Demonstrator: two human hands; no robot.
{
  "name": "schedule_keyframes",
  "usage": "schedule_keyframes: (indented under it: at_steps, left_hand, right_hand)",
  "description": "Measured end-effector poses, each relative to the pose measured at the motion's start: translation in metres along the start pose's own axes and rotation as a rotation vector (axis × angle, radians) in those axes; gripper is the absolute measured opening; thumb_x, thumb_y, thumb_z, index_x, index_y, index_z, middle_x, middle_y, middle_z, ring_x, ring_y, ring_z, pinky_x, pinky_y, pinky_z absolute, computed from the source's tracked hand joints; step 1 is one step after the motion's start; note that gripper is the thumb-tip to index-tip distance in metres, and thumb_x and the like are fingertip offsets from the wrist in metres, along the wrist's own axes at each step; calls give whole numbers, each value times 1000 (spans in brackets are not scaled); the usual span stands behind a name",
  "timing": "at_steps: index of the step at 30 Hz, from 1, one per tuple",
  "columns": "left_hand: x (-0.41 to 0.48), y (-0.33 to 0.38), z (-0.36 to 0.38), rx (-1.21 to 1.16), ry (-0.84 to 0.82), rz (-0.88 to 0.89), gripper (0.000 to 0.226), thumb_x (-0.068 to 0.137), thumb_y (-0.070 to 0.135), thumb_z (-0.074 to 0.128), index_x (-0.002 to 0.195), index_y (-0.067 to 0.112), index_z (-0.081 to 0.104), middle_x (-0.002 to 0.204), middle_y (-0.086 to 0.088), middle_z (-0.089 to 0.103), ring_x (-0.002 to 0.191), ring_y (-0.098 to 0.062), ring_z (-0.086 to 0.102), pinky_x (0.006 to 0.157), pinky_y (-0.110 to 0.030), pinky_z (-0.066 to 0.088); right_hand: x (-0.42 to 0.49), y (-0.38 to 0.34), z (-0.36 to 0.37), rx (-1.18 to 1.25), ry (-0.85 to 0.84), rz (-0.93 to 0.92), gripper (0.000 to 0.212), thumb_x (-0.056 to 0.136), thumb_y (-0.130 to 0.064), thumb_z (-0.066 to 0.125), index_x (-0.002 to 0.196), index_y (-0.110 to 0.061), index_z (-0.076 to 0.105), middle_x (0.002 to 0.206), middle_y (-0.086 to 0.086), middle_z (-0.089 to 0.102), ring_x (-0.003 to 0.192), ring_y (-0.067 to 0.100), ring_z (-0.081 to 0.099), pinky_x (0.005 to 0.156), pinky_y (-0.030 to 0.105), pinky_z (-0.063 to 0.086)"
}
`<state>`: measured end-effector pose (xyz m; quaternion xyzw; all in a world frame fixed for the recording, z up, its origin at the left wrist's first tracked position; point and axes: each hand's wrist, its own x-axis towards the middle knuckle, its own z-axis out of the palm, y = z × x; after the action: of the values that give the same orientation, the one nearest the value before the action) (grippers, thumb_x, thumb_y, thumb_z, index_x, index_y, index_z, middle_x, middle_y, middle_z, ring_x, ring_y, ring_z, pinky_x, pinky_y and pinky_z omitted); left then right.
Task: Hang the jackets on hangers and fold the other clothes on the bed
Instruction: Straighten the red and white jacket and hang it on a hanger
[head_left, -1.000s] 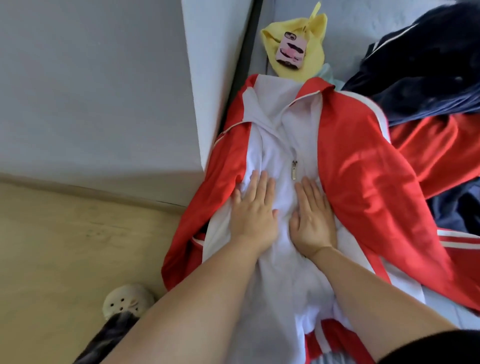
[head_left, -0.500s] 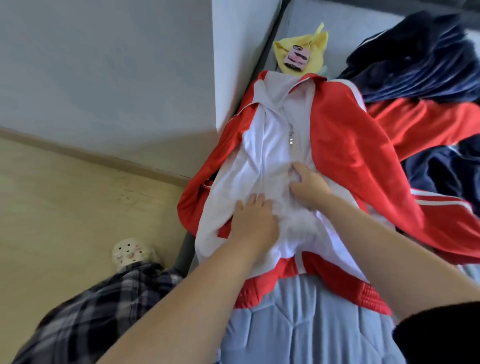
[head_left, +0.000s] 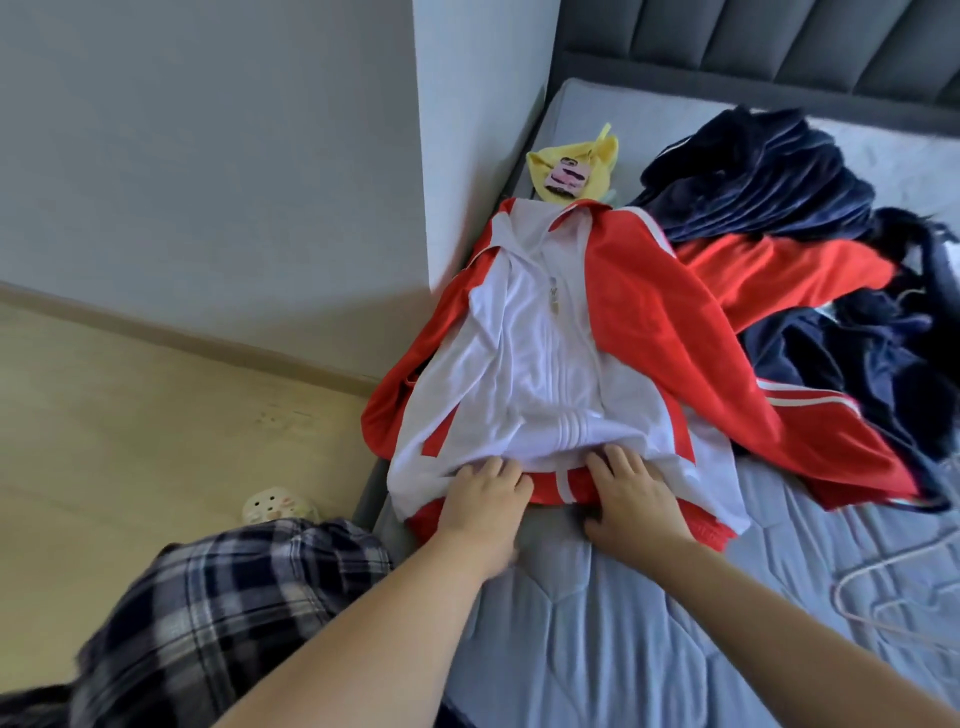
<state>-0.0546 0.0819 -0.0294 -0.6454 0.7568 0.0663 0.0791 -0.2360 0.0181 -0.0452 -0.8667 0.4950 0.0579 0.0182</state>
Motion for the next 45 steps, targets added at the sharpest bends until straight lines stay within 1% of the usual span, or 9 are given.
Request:
schedule_keyframes:
  at_steps: [5, 10, 15, 19, 27, 32, 38, 42, 45]
  left_hand:
    - [2, -12, 2, 66, 172, -205, 35, 80, 4, 60, 115, 11, 54, 114, -11, 52, 107, -30, 51, 83, -40, 45]
    - [2, -44, -12, -416, 58, -235, 18, 78, 8, 52, 78, 24, 60, 86, 1, 59, 87, -25, 57, 61, -27, 35]
    - [-6, -71, -45, -565, -328, -182, 18, 71, 5, 50, 57, 14, 54, 58, -5, 51, 61, -24, 54, 44, -22, 33]
    - [-15, -51, -39, -292, -765, -58, 25, 79, 34, 67, 91, 12, 68, 98, -8, 69, 81, -23, 62, 69, -30, 49]
    - [-15, -34, -30, -618, -470, -117, 59, 77, 70, 55, 82, 13, 70, 78, -3, 67, 73, -20, 63, 70, -30, 46]
    - [-3, -12, -11, -305, -74, 104, 64, 91, 56, 44, 147, 28, 30, 155, 0, 24, 143, -21, 17, 114, -38, 18]
    - [2, 10, 17, -119, -131, 46, 72, 96, 55, 29, 152, 26, -6, 159, -3, -15, 145, -24, -18, 115, -52, -7]
    - [4, 25, 23, -146, -126, 8, 71, 98, 54, 27, 151, 25, -9, 159, -1, -18, 144, -22, -22, 116, -50, -6]
    - [6, 42, 23, -211, -87, -2, 67, 99, 50, 27, 152, 25, -4, 160, -2, -13, 146, -22, -16, 117, -49, -1]
  right_hand:
    - [15, -11, -5, -35, 60, 34, 37, 72, -5, 69, 108, -9, 61, 106, 9, 61, 99, 29, 61, 77, 38, 51]
    - [28, -3, -34, 118, -180, 55, 21, 80, -17, 58, 101, -19, 64, 108, 5, 65, 102, 26, 60, 78, 30, 46]
    - [31, 17, -77, 351, -441, 23, 16, 68, -4, 60, 57, -14, 57, 50, -6, 51, 57, 12, 50, 49, 23, 35]
    - [12, -2, -71, 141, -803, -161, 15, 77, -23, 66, 89, -18, 72, 75, -4, 66, 74, 15, 59, 67, 22, 43]
    - [-2, -4, -51, 269, -769, -199, 34, 90, -54, 53, 97, -23, 66, 90, -6, 63, 81, 9, 54, 74, 22, 40]
    - [-13, 16, -44, 168, -970, 120, 60, 96, -56, 35, 72, -11, 64, 63, 2, 65, 51, 15, 62, 57, 27, 50]
    - [-23, 16, -9, 98, 132, 105, 28, 88, -17, 42, 106, -9, 61, 107, 10, 60, 105, 34, 56, 85, 41, 46]
    - [-36, 24, 20, 123, -164, 101, 51, 98, -27, 33, 148, -19, 23, 156, 3, 17, 145, 22, 10, 114, 48, 16]
    - [-35, 31, 19, 406, -2, 146, 46, 95, -19, 43, 141, -14, 41, 150, 5, 34, 140, 21, 27, 113, 34, 23]
